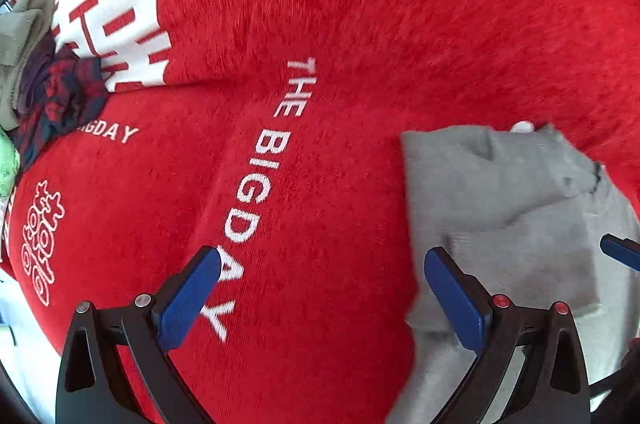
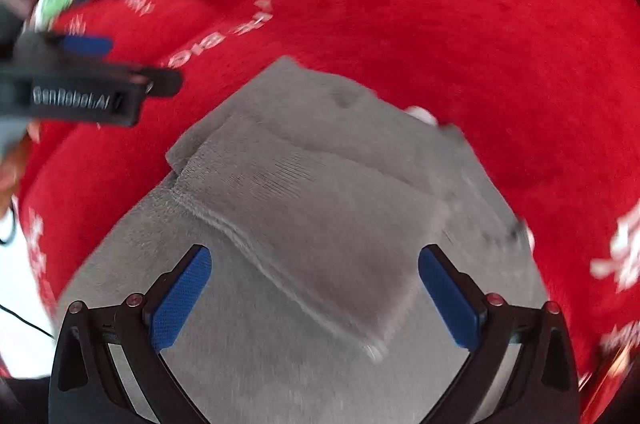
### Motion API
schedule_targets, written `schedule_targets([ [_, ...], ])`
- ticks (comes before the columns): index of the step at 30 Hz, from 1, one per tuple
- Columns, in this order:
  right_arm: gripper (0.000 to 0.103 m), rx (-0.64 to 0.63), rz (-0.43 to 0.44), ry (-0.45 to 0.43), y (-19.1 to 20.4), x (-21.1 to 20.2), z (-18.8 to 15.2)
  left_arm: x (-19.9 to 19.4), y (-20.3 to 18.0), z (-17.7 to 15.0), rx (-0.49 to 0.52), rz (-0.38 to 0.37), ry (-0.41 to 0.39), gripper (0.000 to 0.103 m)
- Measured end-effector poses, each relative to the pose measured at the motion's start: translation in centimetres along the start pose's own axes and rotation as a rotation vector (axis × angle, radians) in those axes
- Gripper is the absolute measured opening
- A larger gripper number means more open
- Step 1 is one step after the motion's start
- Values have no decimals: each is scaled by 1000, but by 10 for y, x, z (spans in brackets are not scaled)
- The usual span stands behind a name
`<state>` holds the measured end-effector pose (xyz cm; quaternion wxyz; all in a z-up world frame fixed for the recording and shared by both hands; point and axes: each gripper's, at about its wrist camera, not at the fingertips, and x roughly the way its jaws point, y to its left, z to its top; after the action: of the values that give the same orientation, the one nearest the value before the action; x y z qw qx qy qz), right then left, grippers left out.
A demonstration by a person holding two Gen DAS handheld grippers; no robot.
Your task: Fold small clothes
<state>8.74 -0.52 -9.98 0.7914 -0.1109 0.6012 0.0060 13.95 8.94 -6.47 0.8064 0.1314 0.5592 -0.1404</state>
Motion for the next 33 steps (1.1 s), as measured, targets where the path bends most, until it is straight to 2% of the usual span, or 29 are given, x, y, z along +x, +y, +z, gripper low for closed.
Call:
schedule_targets([
  [2, 83, -21, -43, 35, 4, 13, 2, 16, -7, 0, 15, 8, 9, 102],
  [3, 43, 20, -17, 47, -3, 18, 1, 23, -11, 1, 26, 19, 14, 102],
  [4, 11, 69, -2, 50, -10, 17, -1, 31, -17, -2, 41, 37, 26, 102],
  [7, 13, 370, 70, -21, -64, 0, -20, 42, -22, -4, 50, 52, 41, 102],
  [9, 13, 605, 87, -66, -109, -9, -45, 44, -20, -3, 39, 51, 48, 102],
  [12, 13, 985, 121, -97, -173, -12, -104, 45, -15, 0, 24, 37, 66, 102],
  [13, 13, 1139, 167, -100, -193, -8, -132, 43, -13, 2, 22, 21, 65, 102],
  [14, 17, 1239, 225, -101, -205, -2, -150, 40, -12, 4, 18, -9, 59, 102],
  [15, 23, 1369, 309, -96, -214, 5, -174, 38, -10, 7, 15, -41, 56, 102],
  [16, 47, 1444, 349, -91, -217, 8, -190, 37, -9, 11, 14, -79, 56, 102],
  [17, 63, 1491, 368, -92, -217, 8, -201, 36, -9, 16, 15, -108, 60, 102],
  [18, 77, 1505, 386, -116, -215, 5, -207, 36, -9, 22, 21, -125, 67, 102],
  [20, 77, 1493, 419, -131, -206, -4, -208, 42, -12, 33, 35, -152, 98, 102],
  [21, 77, 1478, 465, -150, -195, -8, -205, 47, -13, 38, 37, -165, 114, 102],
  [24, 77, 1397, 683, -141, -146, -2, -171, 62, -18, 54, 36, -218, 160, 102],
  [25, 77, 1381, 742, -131, -139, 7, -161, 68, -20, 59, 40, -234, 177, 102],
  [27, 77, 1352, 865, -103, -96, 26, -126, 75, -27, 64, 62, -254, 206, 102],
  [28, 77, 1350, 903, -91, -77, 36, -109, 76, -30, 65, 79, -256, 207, 95],
  [29, 77, 1355, 924, -90, -67, 45, -97, 76, -33, 66, 102, -252, 207, 75],
  [30, 77, 1366, 940, -90, -56, 55, -85, 79, -35, 66, 122, -250, 221, 63],
  [31, 77, 1384, 940, -88, -47, 63, -76, 83, -36, 65, 130, -261, 244, 46],
  [32, 74, 1402, 930, -96, -42, 67, -72, 83, -35, 66, 124, -275, 233, 37],
  [33, 55, 1415, 911, -99, -38, 72, -67, 81, -35, 67, 126, -288, 224, 25],
])
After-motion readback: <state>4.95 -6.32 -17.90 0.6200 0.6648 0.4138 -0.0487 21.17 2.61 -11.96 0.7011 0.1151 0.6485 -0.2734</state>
